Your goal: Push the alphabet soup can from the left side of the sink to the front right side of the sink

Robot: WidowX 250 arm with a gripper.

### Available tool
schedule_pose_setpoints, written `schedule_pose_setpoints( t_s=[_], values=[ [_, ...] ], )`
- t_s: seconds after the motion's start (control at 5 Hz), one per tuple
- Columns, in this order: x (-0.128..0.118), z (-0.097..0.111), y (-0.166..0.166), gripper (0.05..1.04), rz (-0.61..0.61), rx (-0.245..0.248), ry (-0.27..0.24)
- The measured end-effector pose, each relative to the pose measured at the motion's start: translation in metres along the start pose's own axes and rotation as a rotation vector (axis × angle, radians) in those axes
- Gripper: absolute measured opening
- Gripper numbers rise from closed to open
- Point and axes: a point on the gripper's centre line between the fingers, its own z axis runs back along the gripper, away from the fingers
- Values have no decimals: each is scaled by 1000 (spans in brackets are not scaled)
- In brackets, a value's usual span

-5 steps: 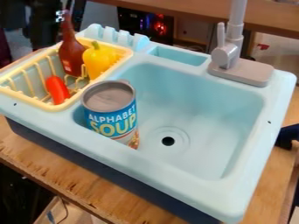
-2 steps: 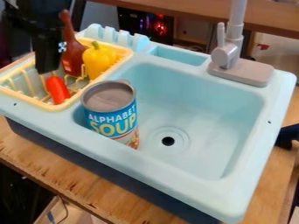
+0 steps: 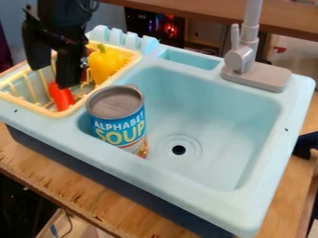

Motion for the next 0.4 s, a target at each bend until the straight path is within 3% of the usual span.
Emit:
schedule_pose_setpoints(
  t_s=[0.4],
  values=[
    [10,-3,-19,1001,-45,32,-5]
  ],
)
